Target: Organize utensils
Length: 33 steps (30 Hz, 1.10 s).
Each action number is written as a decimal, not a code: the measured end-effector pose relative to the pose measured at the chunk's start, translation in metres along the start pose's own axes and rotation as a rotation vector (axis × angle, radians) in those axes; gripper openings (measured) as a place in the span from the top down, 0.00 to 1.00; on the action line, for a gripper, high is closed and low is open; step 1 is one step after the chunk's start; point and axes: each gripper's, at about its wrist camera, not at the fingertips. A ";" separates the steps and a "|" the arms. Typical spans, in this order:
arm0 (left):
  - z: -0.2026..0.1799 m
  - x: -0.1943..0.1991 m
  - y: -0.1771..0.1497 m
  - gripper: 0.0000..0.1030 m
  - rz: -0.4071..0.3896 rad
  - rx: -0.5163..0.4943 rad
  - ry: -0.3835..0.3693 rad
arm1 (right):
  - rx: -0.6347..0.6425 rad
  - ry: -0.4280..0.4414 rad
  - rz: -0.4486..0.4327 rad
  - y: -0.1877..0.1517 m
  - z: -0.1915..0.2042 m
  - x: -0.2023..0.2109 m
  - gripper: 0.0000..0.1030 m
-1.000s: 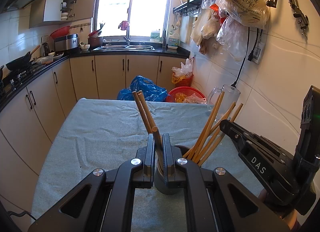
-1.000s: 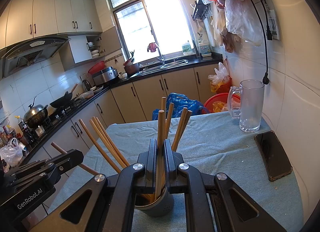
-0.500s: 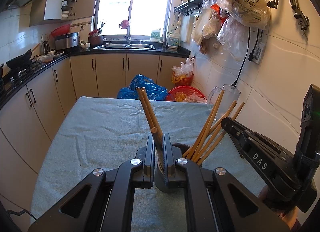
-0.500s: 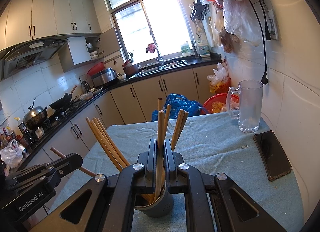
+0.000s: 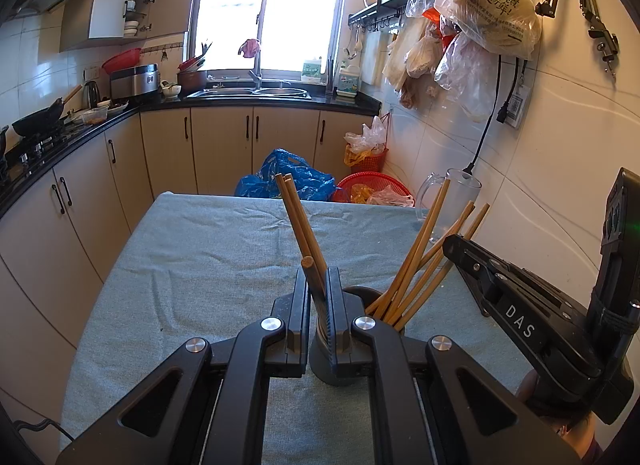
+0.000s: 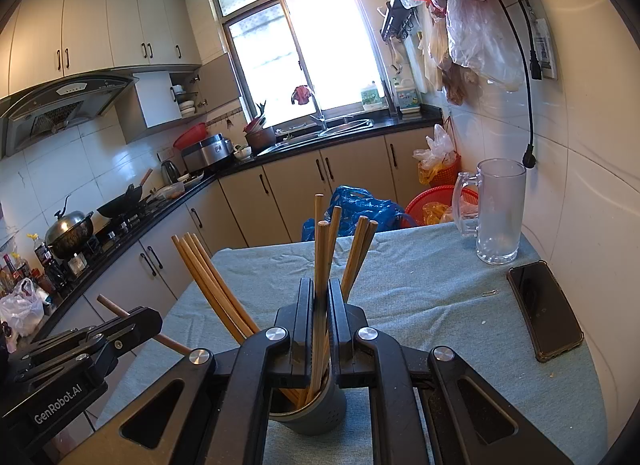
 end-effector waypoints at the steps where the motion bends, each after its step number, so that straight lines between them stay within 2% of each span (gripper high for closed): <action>1: 0.000 0.000 0.000 0.93 0.000 0.000 0.000 | -0.001 -0.001 0.000 0.000 0.000 0.000 0.93; 12: 0.001 0.000 -0.001 0.94 0.002 0.003 -0.006 | -0.002 0.000 -0.003 0.001 0.000 0.000 0.93; 17: 0.008 0.003 0.000 0.94 -0.008 0.035 -0.027 | -0.006 -0.002 -0.009 0.003 -0.002 0.001 0.93; 24: 0.004 -0.001 -0.005 0.93 0.014 0.023 -0.024 | -0.005 -0.002 0.003 0.002 -0.001 -0.005 0.93; 33: 0.000 0.005 -0.005 0.94 -0.009 0.031 -0.032 | -0.019 0.006 -0.008 0.002 -0.007 -0.005 0.93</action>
Point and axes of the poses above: each gripper's, at about its wrist camera, not at the fingertips, and x roughly against the way its jaws point, z to its left, y to its top, and after that the axes turned 14 degrees about z, right-handed
